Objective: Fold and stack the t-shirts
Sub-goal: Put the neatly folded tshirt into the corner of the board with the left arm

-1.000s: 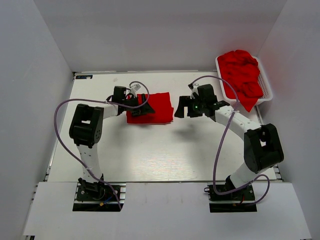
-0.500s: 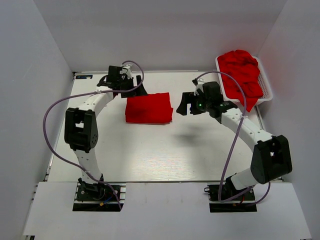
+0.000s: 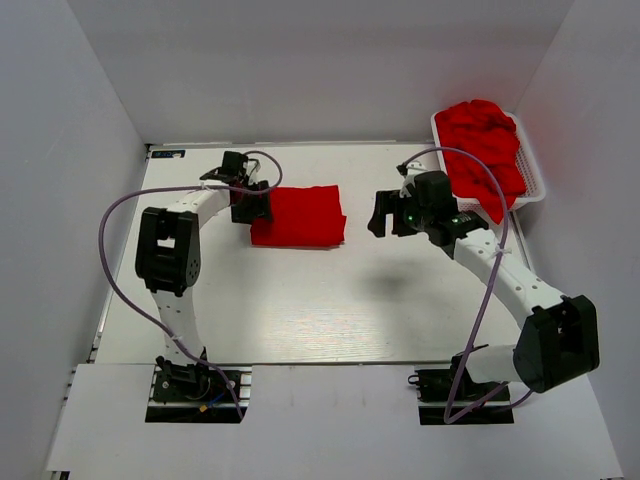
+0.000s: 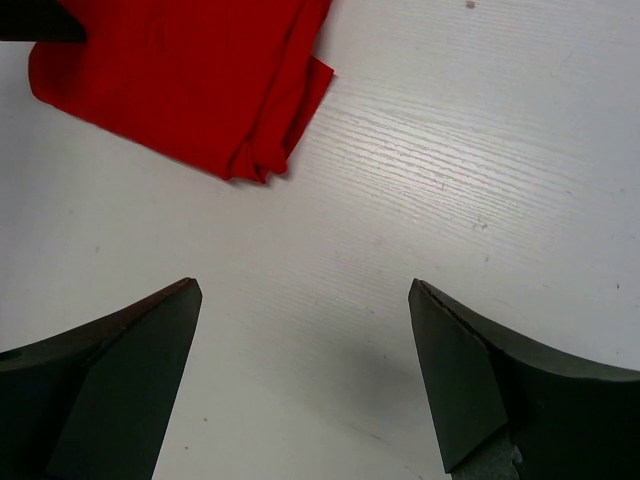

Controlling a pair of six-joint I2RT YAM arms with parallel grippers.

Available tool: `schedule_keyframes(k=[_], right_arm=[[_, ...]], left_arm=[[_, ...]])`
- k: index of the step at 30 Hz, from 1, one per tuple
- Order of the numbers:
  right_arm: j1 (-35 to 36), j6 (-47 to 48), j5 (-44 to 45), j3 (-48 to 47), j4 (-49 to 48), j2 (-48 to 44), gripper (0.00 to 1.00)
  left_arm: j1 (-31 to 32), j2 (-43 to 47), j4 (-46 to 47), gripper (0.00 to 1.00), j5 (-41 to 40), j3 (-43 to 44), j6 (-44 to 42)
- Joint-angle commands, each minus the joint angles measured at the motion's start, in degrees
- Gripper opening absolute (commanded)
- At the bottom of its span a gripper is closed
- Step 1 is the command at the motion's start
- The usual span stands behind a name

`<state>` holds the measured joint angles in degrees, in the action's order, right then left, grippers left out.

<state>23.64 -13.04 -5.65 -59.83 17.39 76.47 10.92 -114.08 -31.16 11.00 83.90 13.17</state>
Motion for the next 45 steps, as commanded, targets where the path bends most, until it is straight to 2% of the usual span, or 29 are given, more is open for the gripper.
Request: schedule_keyframes(k=[1,5,10,12,14,19,22,24,28,29,32,34,38,42,45], right_arm=[[-0.3,1.3,2.2,1.6,1.2,-1.7,0.9],[-0.3,1.7,3.0,2.5,1.2,-2.6,0.9],[-0.3,1.3,3.5,4.2,-0.1,-4.9,0.9],[-0.2,1.1,3.6,5.4,-0.8,-5.6,0.9],[-0.1,0.9,4.4,6.4,-1.1,-6.7,0.9],[-0.2,1.2,7.5,7.4,-1.8,-8.1,0.9],[-0.3,0.9,8.0,7.6,-2.0,-8.2,0.9],[-0.3,0.8,8.9,7.8,-2.4,-8.1,0.9],[-0.2,1.3,9.3,6.9,-3.0,-6.6,0.9],[-0.3,1.3,9.6,6.5,-2.8,-5.1,0.9],[-0.3,1.3,9.6,3.3,-2.6,-2.9,0.9],[-0.3,1.5,9.7,0.3,-1.9,-0.7,0.9],[-0.3,2.1,9.2,-4.1,-1.1,3.1,0.9],[-0.3,1.9,7.9,-8.5,0.9,7.3,0.9],[-0.3,1.6,7.4,-11.4,2.6,9.7,0.9]], left_arm=[[-0.2,-1.0,-0.8,0.72,-4.1,0.3,0.8],[0.4,-2.1,0.0,0.54,-6.1,-2.1,2.0],[0.9,-4.4,1.3,0.45,-6.1,-3.7,2.6],[0.9,-5.5,0.5,0.26,-6.6,-3.0,2.6],[0.3,-7.5,-1.3,0.01,-8.2,-1.2,2.6],[-1.7,-10.0,-2.1,0.0,-11.8,4.7,2.4],[-2.7,-15.4,-8.3,0.0,-14.9,18.7,-0.6],[-3.4,-17.9,-10.8,0.0,-15.5,23.8,-2.9],[-7.5,-26.3,-19.0,0.0,-17.3,41.7,-6.8],[-9.1,-28.1,-19.9,0.0,-17.9,43.5,-8.1],[-12.6,-28.7,-19.9,0.0,-20.6,45.2,-10.4],[-14.4,-27.3,-17.8,0.0,-21.3,43.0,-11.8],[-18.4,-27.3,-14.6,0.0,-21.8,42.5,-18.6],[-21.7,-29.2,-12.2,0.0,-24.0,46.6,-26.0],[-23.5,-30.1,-11.6,0.0,-26.5,48.3,-27.3]])
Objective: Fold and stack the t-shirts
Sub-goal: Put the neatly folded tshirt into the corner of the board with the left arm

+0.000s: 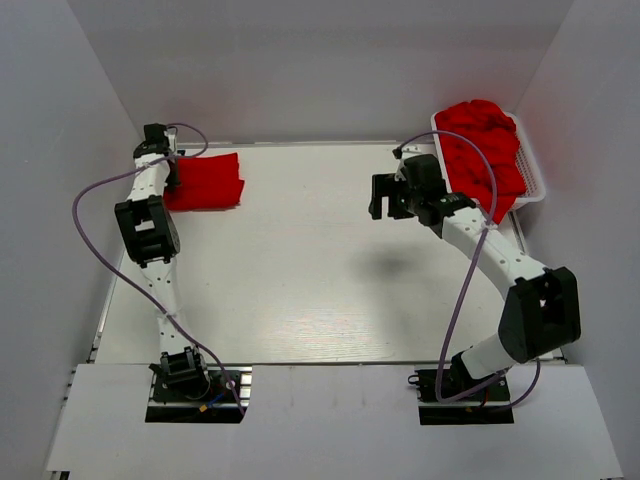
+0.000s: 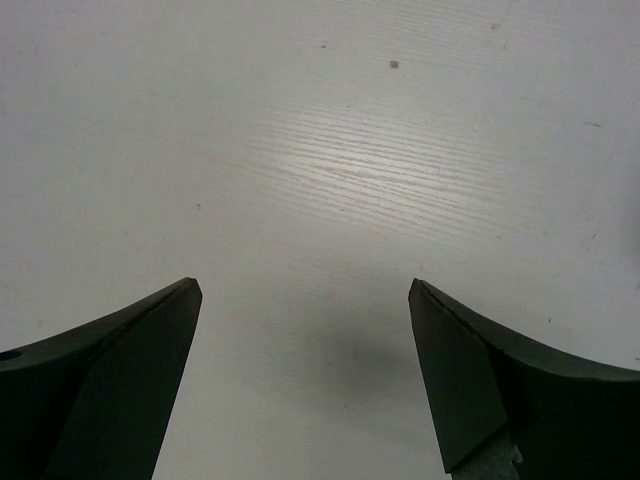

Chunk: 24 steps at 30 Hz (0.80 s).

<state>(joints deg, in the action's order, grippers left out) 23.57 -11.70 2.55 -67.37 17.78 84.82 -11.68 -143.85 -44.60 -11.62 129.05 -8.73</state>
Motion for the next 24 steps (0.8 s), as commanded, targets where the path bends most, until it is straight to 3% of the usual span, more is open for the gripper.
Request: schedule_keyframes(k=[1,12,13,14,15,20,24], right_arm=[[-0.3,0.4,-0.9,-4.3,2.4,2.4,0.9],[-0.4,-0.5,-4.0,-11.7,5.3,9.3,0.9],[-0.3,-0.8,-4.0,-11.7,4.9,9.8,0.9],[-0.5,-1.6,-3.3,-12.1,4.9,10.0,0.9],[-0.4,-1.8,-3.5,-12.4,4.7,10.5,0.9],[-0.3,-2.7,-5.5,-13.7,4.1,10.1,0.9],[-0.3,-3.1,-6.1,-12.8,2.9,8.1,0.9]], left_arm=[[-2.2,-0.8,2.4,0.0,-3.9,3.1,-5.4],[-5.4,-1.4,8.0,0.02,-5.8,4.4,-5.4],[-5.4,-1.4,8.0,0.14,-5.8,4.5,-5.4],[-5.4,-0.7,8.0,0.33,-5.8,5.1,-5.4],[-5.4,-0.2,7.4,0.98,-5.2,5.2,-5.4],[-5.4,5.2,6.2,1.0,-4.4,5.7,-3.2],[-4.1,12.5,2.8,1.0,3.3,4.1,-1.0]])
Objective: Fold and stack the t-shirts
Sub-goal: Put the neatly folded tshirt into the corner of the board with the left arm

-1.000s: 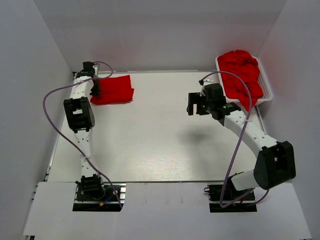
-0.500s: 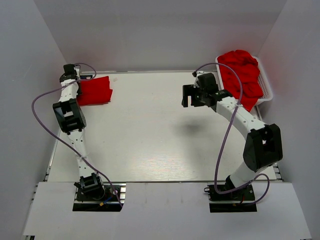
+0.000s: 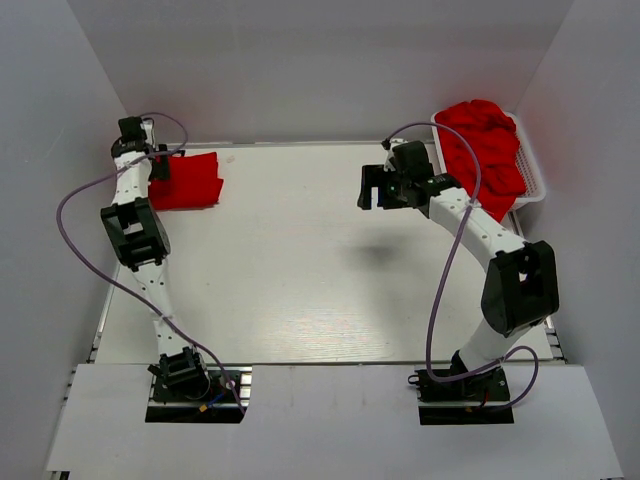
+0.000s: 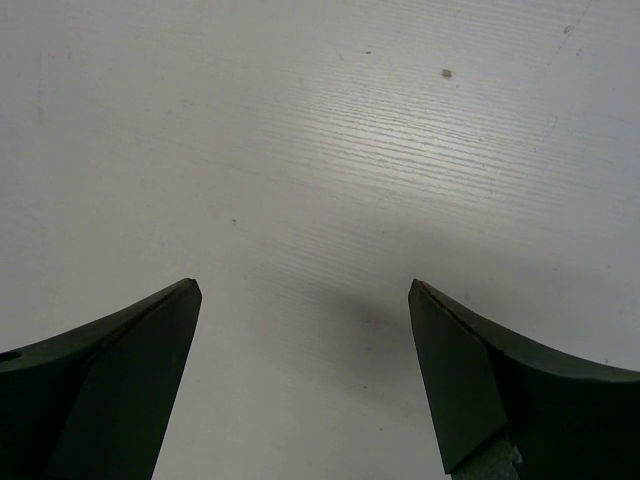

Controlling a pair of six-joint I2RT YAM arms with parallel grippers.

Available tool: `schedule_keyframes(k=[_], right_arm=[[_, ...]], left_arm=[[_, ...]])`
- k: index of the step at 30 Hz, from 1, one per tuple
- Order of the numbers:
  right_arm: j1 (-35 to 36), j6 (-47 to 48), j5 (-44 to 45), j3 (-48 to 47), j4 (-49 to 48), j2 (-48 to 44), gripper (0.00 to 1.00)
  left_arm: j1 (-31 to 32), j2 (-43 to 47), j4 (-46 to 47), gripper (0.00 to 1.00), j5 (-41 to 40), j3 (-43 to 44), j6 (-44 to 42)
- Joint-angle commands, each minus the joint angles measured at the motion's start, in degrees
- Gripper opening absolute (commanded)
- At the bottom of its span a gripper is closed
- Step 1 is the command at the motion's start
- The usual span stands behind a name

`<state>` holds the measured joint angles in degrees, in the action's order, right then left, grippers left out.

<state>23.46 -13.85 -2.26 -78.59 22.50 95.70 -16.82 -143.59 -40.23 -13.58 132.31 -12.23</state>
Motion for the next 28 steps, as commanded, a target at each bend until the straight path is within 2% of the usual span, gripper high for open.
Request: schedule_keyframes(k=[1,3,5,6,7,9,10,13,14,15,17,21,23,26,28], right_arm=[[0.0,-1.2,-1.4,-1.0,-1.8,-3.8,0.9],[-0.1,-2.1,-1.6,0.5,-1.8,-5.3,0.9],[-0.2,-3.3,-0.8,2.9,-1.9,-7.5,0.9],[-0.2,-4.1,-0.4,6.3,-1.8,-10.3,0.9],[-0.2,-4.6,-0.3,7.6,-1.7,-11.5,0.9],[-0.2,-5.1,0.1,11.4,-1.8,-16.7,0.9],[-0.2,-5.7,0.2,14.0,-1.8,-18.1,0.9],[-0.2,-6.5,0.5,19.3,-0.1,-23.4,0.9],[-0.1,-6.5,0.7,21.0,0.7,-25.1,0.9],[0.1,-6.7,0.9,21.9,1.0,-26.6,0.9],[-0.1,-7.0,0.7,25.0,1.4,-28.6,0.9],[0.0,-7.0,0.3,29.3,-0.8,-32.2,0.9],[0.0,-7.0,-0.2,31.0,-1.2,-33.7,0.9],[0.2,-6.7,-0.7,32.6,-1.2,-34.7,0.9],[0.0,-6.8,-0.9,34.2,-2.5,-36.1,0.9]], left_arm=[[1.1,14.2,-2.7,1.0,6.6,-1.5,3.2],[2.4,19.9,-4.7,1.0,15.4,-4.5,8.2],[3.6,24.0,-7.0,1.0,27.6,-8.0,14.5],[4.6,29.9,-7.0,1.0,28.3,-15.2,16.9],[5.9,33.5,-2.2,1.0,28.3,-19.8,18.2],[10.0,40.8,2.5,1.0,24.3,-32.0,22.1],[10.9,47.2,5.2,1.0,24.3,-35.2,24.0],[15.2,55.8,10.4,1.0,25.0,-47.5,28.7],[16.5,61.6,12.2,1.0,25.7,-50.9,29.5],[19.2,64.3,13.8,1.0,25.7,-57.9,31.0],[21.6,69.1,16.5,1.0,26.2,-66.2,31.7],[27.6,77.0,14.3,1.0,23.5,-76.5,34.5],[30.3,79.6,16.6,1.0,26.1,-82.3,34.6],[32.2,81.9,18.2,1.0,29.8,-85.5,33.7],[32.9,82.4,13.8,1.0,25.0,-84.8,31.8]])
